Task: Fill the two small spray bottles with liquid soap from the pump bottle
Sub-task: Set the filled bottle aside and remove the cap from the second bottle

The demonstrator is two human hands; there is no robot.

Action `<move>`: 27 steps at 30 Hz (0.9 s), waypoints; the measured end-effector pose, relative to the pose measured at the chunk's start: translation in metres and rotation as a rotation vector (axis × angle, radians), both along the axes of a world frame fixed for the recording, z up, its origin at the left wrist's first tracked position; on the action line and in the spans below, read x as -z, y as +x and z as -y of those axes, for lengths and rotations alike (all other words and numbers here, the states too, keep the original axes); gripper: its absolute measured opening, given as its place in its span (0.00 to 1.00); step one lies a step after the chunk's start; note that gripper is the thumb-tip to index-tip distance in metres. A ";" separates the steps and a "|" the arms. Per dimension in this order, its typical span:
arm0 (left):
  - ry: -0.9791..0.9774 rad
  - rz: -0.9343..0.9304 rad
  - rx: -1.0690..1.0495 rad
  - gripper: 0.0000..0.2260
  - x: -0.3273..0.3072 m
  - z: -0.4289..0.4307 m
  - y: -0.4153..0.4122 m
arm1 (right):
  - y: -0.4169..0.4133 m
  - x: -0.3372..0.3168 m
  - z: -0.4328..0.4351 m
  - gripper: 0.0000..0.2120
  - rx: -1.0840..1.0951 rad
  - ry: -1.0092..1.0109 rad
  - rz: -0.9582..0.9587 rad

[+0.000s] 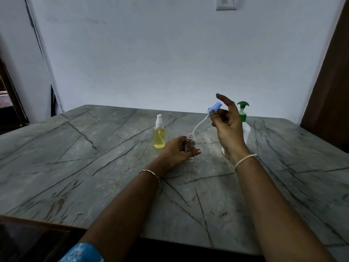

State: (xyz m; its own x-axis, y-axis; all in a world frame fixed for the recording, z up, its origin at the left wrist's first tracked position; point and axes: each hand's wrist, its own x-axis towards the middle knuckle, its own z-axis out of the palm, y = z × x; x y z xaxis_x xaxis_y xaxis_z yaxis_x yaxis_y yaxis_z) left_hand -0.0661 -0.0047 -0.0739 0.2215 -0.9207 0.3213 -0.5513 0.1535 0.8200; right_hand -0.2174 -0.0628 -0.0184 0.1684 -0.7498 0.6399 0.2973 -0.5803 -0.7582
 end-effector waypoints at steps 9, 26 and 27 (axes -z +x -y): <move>0.048 -0.041 -0.021 0.22 -0.008 -0.008 0.015 | 0.003 0.005 0.010 0.09 0.066 0.118 0.175; -0.056 -0.341 -0.523 0.23 -0.016 -0.045 0.089 | 0.038 0.049 0.001 0.12 0.009 0.119 -0.456; -0.060 -0.330 -0.563 0.22 -0.016 -0.045 0.090 | 0.040 0.050 0.000 0.10 0.011 0.113 -0.468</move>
